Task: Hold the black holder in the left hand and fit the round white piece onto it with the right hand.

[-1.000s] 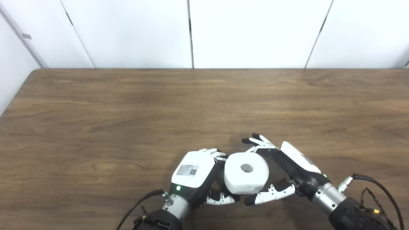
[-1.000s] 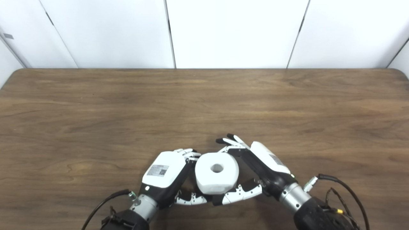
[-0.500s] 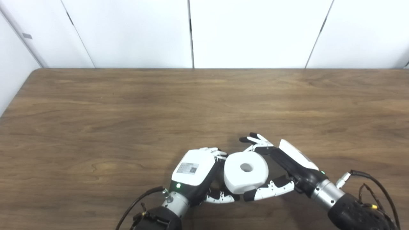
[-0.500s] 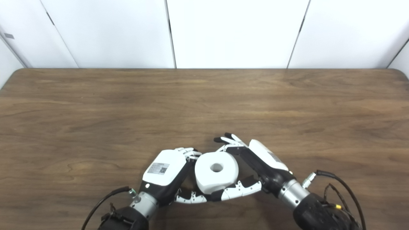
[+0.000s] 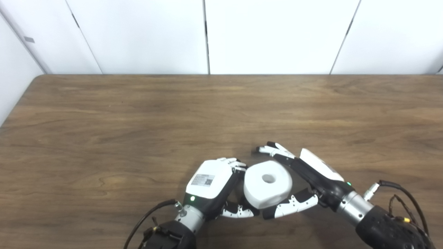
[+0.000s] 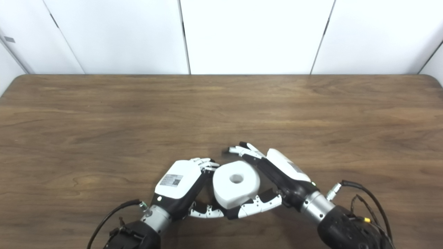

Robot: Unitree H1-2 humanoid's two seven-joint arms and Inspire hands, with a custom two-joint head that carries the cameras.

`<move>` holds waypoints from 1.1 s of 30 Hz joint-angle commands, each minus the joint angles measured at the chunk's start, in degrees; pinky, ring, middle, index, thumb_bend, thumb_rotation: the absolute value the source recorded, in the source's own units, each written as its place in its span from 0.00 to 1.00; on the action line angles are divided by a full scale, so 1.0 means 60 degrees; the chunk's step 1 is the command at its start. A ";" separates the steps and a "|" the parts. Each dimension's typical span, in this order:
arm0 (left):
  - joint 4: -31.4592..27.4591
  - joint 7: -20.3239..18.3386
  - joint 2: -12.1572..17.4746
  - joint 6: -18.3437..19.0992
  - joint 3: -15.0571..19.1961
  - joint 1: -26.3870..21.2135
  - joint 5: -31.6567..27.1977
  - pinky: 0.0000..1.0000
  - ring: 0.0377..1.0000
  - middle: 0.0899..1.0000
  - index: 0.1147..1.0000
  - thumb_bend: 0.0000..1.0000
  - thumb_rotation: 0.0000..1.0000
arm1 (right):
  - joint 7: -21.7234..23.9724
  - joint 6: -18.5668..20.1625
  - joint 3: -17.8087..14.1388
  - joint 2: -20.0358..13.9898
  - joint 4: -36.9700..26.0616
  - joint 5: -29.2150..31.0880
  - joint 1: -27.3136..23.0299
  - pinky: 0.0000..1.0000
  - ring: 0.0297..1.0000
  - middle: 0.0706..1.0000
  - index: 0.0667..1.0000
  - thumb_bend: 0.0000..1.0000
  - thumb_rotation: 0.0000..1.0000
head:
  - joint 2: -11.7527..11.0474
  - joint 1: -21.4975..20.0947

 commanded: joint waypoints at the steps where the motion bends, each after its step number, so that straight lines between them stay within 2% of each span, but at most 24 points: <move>1: 0.0725 -0.0485 0.0207 0.0253 0.0002 0.0218 -0.0004 0.84 0.85 0.76 0.42 0.52 0.06 | -0.0034 -0.0079 -0.0138 -0.0075 -0.0433 -0.0002 -0.0301 0.92 1.00 0.93 0.86 1.00 0.51 | 0.0007 -0.0006; 3: 0.0726 -0.0491 0.0226 0.0248 0.0003 0.0194 -0.0013 0.84 0.85 0.76 0.42 0.52 0.06 | -0.0007 -0.0066 -0.0163 -0.0086 -0.0441 -0.0002 -0.0354 0.93 1.00 0.93 0.85 1.00 0.52 | 0.0144 -0.0076; 10: 0.0667 -0.0576 0.0236 0.0296 0.0032 0.0183 -0.0023 0.84 0.85 0.76 0.42 0.52 0.06 | 0.0211 0.0366 -0.0284 -0.0117 -0.0559 -0.0022 -0.0660 1.00 1.00 0.96 0.86 1.00 0.47 | 0.0204 -0.0093; 16: 0.0605 -0.0618 0.0230 0.0317 0.0047 0.0214 -0.0044 0.83 0.85 0.76 0.42 0.52 0.06 | 0.0253 0.0631 -0.0399 -0.0088 -0.0589 0.0029 -0.0832 0.99 1.00 0.96 0.86 1.00 0.45 | 0.0205 -0.0085; 25: 0.0618 -0.0584 0.0273 0.0295 0.0096 0.0228 -0.0106 0.83 0.85 0.76 0.42 0.52 0.06 | 0.0396 0.1087 -0.0990 -0.0204 -0.1169 0.0641 -0.1352 1.00 1.00 0.95 0.96 1.00 0.46 | 0.0117 -0.0106; 33: 0.0542 -0.0651 0.0302 0.0399 0.0225 0.0304 -0.0162 0.83 0.84 0.76 0.42 0.52 0.06 | 0.0412 0.1656 -0.1337 -0.0261 -0.1809 0.0705 -0.1683 1.00 1.00 0.95 0.97 1.00 0.50 | 0.0086 -0.0082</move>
